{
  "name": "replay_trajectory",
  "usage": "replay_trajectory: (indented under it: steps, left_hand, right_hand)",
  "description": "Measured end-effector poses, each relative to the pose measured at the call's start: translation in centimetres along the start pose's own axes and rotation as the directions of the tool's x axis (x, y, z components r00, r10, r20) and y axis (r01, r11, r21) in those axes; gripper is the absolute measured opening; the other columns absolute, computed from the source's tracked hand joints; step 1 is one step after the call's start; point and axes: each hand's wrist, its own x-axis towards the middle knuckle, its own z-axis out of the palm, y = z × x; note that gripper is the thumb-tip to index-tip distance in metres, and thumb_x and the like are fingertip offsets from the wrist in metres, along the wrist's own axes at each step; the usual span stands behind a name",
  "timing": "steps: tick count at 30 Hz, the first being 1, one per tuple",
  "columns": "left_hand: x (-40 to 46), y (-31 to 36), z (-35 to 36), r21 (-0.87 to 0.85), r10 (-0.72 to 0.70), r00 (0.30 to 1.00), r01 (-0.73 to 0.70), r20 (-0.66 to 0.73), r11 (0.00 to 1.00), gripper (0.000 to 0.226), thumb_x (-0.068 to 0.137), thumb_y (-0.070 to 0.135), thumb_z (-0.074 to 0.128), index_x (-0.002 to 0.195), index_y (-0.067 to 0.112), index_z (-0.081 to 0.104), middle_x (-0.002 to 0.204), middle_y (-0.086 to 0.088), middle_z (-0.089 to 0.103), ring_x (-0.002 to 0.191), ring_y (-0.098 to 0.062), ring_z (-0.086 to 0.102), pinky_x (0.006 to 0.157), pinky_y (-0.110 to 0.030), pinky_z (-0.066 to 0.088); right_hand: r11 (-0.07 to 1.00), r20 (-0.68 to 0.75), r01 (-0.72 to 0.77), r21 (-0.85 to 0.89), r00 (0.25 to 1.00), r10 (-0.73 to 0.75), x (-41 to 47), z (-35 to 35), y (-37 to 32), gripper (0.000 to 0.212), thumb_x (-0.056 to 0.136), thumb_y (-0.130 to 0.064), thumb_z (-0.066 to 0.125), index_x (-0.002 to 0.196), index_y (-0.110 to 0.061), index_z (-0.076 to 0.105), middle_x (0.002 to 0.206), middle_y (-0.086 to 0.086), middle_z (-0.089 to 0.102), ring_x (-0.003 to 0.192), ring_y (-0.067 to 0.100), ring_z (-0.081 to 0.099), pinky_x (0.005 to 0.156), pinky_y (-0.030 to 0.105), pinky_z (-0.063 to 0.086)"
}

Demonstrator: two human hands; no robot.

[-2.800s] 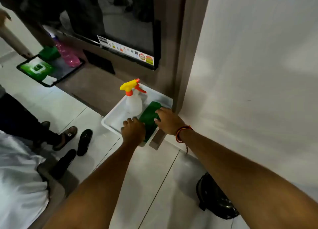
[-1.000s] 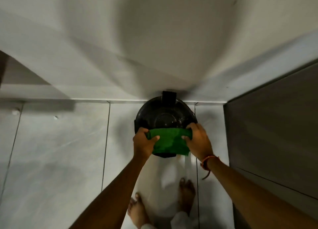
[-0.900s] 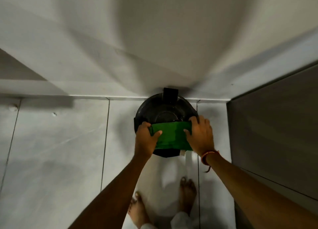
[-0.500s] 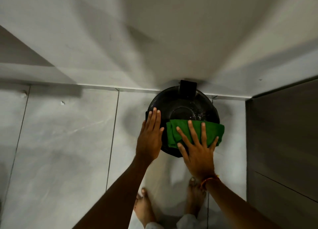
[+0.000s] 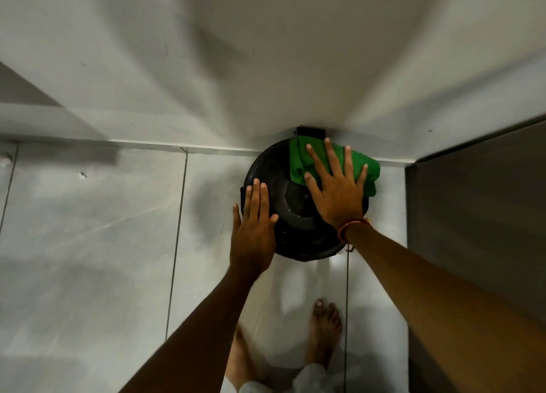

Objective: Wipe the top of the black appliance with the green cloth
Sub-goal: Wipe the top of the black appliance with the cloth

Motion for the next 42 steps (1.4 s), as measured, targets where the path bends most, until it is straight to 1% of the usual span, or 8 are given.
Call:
replay_trajectory:
  steps: [5, 10, 16, 20, 25, 30, 33, 42]
  left_hand:
    - [0.2, 0.0, 0.5, 0.029, -0.024, 1.000, 0.024, 0.005, 0.999, 0.065, 0.106, 0.037, 0.021, 0.162, 0.014, -0.005, 0.171, -0.004, -0.010, 0.158, -0.021, -0.009, 0.127, -0.053, 0.010]
    - [0.4, -0.2, 0.8, 0.014, -0.015, 1.000, 0.015, -0.003, 1.000, 0.066, 0.105, 0.040, 0.021, 0.161, 0.018, -0.006, 0.171, -0.002, -0.008, 0.158, -0.021, -0.007, 0.126, -0.054, 0.011]
    - [0.4, -0.2, 0.6, -0.003, -0.011, 1.000, 0.011, 0.004, 1.000, 0.065, 0.107, 0.037, 0.021, 0.162, 0.019, -0.007, 0.171, -0.001, -0.010, 0.158, -0.021, -0.009, 0.126, -0.055, 0.011]
    - [0.3, 0.0, 0.3, -0.018, -0.020, 1.000, 0.020, 0.011, 1.000, 0.063, 0.107, 0.036, 0.020, 0.161, 0.019, -0.008, 0.171, 0.000, -0.012, 0.157, -0.019, -0.011, 0.125, -0.057, 0.013]
    - [0.3, 0.2, 0.0, -0.017, -0.029, 0.999, 0.030, 0.030, 0.999, 0.065, 0.106, 0.036, 0.023, 0.162, 0.018, -0.006, 0.171, -0.001, -0.011, 0.158, -0.021, -0.009, 0.124, -0.059, 0.016]
    - [0.4, 0.1, 0.0, -0.018, -0.022, 0.999, 0.022, 0.033, 1.000, 0.065, 0.106, 0.039, 0.022, 0.161, 0.019, -0.007, 0.171, -0.001, -0.009, 0.158, -0.021, -0.008, 0.124, -0.059, 0.015]
    - [0.4, 0.1, -0.1, -0.010, -0.014, 1.000, 0.015, 0.024, 1.000, 0.065, 0.106, 0.039, 0.023, 0.162, 0.019, -0.005, 0.171, -0.002, -0.007, 0.158, -0.022, -0.006, 0.124, -0.058, 0.016]
    - [0.4, -0.4, -0.8, -0.061, 0.043, 0.997, -0.039, 0.064, 0.997, 0.071, 0.105, 0.042, 0.032, 0.162, 0.019, -0.004, 0.172, -0.002, -0.006, 0.158, -0.022, -0.006, 0.124, -0.060, 0.010]
  right_hand:
    - [0.982, 0.008, 0.180, -0.065, 0.984, -0.179, -6.8, 2.4, -0.8, 0.060, 0.103, -0.059, 0.024, 0.161, -0.045, 0.015, 0.174, -0.005, 0.010, 0.160, 0.033, 0.006, 0.120, 0.073, 0.012]
    - [0.991, 0.038, -0.004, 0.132, 0.999, -0.001, -11.0, 2.8, 2.3, 0.062, 0.103, -0.057, 0.024, 0.162, -0.043, 0.010, 0.174, -0.007, 0.000, 0.161, 0.030, -0.007, 0.123, 0.071, 0.006]
    - [0.956, 0.010, -0.205, 0.209, 0.978, 0.207, -2.4, 0.2, 0.7, 0.062, 0.105, -0.055, 0.029, 0.162, -0.041, 0.011, 0.174, -0.002, 0.005, 0.160, 0.037, 0.001, 0.120, 0.075, 0.010]
    - [0.999, -0.010, 0.046, -0.020, 0.999, -0.046, -1.4, 0.2, -0.9, 0.061, 0.103, -0.057, 0.028, 0.161, -0.042, 0.016, 0.174, -0.004, 0.010, 0.160, 0.036, 0.009, 0.121, 0.074, 0.010]
    - [0.978, 0.060, 0.202, -0.046, 0.978, -0.199, -9.0, 2.2, 1.8, 0.060, 0.104, -0.058, 0.019, 0.162, -0.042, 0.011, 0.174, -0.006, 0.008, 0.161, 0.031, 0.003, 0.121, 0.071, 0.016]
    - [0.986, 0.040, -0.011, 0.165, 0.999, 0.004, -10.4, 2.3, 4.1, 0.062, 0.105, -0.054, 0.028, 0.162, -0.041, 0.009, 0.174, -0.007, -0.002, 0.161, 0.031, -0.009, 0.124, 0.071, 0.011]
    - [0.985, -0.002, -0.098, 0.144, 0.995, 0.099, -7.1, 1.5, 1.4, 0.061, 0.105, -0.053, 0.027, 0.162, -0.038, 0.012, 0.174, -0.001, 0.004, 0.160, 0.037, -0.003, 0.122, 0.073, 0.007]
    - [0.949, -0.001, 0.303, -0.085, 0.953, -0.305, -14.2, 6.0, 1.5, 0.061, 0.105, -0.056, 0.028, 0.162, -0.041, 0.013, 0.174, -0.004, 0.010, 0.160, 0.034, 0.007, 0.121, 0.071, 0.011]
